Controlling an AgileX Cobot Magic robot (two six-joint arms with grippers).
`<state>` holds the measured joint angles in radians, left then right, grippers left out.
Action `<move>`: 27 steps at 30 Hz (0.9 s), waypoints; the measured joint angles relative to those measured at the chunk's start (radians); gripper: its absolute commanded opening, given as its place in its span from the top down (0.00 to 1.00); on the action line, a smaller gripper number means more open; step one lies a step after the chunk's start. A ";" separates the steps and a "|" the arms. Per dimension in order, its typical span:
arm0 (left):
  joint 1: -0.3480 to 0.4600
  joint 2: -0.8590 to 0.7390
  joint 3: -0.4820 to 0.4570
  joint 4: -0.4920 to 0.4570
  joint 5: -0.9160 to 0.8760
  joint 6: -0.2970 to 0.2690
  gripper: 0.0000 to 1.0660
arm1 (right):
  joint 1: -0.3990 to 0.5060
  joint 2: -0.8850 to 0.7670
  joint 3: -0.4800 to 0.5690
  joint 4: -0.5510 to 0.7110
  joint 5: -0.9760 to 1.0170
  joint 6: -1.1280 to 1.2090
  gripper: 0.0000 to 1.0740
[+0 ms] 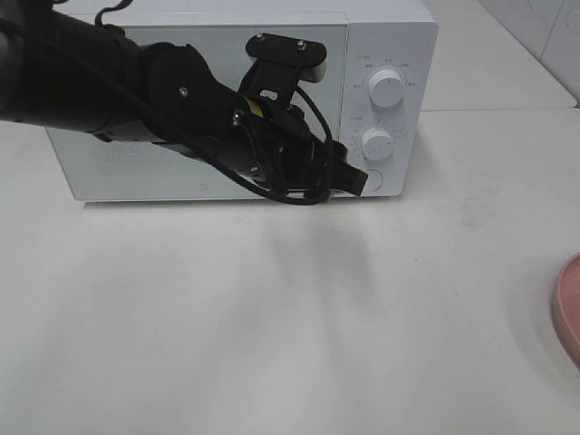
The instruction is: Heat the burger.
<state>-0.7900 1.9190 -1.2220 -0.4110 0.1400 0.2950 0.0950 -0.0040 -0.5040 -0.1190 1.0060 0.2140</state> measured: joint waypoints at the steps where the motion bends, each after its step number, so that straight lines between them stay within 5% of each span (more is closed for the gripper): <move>1: 0.000 -0.016 0.000 0.000 0.088 0.000 0.04 | 0.000 0.000 0.000 0.000 0.000 0.000 0.30; 16: 0.000 -0.144 0.000 0.105 0.694 -0.003 0.06 | 0.000 0.000 0.000 0.000 0.000 0.000 0.30; 27: 0.000 -0.167 0.000 0.293 0.875 -0.160 0.06 | 0.000 0.000 0.000 0.000 0.000 0.000 0.30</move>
<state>-0.7900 1.7520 -1.2220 -0.1180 1.0150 0.1350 0.0950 -0.0040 -0.5040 -0.1190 1.0060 0.2140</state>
